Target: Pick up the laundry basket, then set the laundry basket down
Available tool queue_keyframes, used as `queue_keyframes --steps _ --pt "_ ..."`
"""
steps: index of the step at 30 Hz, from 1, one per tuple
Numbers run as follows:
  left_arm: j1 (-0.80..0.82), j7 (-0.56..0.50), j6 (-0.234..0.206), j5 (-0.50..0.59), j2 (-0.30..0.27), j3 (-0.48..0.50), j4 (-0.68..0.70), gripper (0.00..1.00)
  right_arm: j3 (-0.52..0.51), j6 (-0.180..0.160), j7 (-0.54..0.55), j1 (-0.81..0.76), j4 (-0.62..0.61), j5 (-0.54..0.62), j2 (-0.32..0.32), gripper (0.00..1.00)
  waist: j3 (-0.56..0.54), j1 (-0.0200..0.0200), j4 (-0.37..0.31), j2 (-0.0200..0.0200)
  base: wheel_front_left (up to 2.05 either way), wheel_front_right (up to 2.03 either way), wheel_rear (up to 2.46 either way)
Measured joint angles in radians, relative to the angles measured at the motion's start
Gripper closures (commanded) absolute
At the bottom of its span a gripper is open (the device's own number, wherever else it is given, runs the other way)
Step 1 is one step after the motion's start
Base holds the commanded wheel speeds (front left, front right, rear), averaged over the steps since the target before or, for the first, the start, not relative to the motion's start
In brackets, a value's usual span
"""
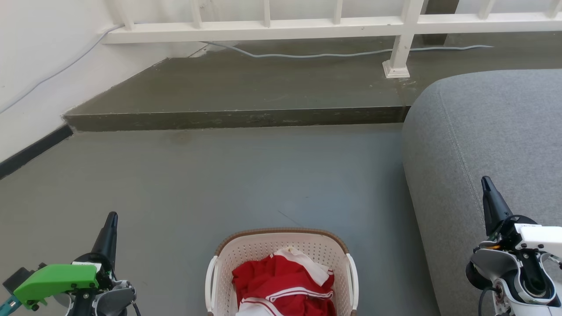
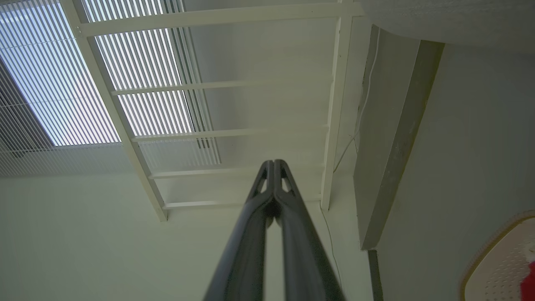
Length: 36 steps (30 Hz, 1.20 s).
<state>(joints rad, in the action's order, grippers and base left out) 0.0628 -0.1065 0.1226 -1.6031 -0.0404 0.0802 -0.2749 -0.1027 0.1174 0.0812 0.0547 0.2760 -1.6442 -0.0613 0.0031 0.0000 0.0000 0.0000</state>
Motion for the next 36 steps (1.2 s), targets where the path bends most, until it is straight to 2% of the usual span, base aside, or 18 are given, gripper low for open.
queue_keyframes --steps 36 --pt "0.000 0.000 0.000 0.000 0.000 0.000 0.000 1.00 -0.003 0.000 0.000 0.000 0.000 0.000 0.001 1.00 0.000 0.0000 0.000 0.0000 0.00 0.00 0.00"
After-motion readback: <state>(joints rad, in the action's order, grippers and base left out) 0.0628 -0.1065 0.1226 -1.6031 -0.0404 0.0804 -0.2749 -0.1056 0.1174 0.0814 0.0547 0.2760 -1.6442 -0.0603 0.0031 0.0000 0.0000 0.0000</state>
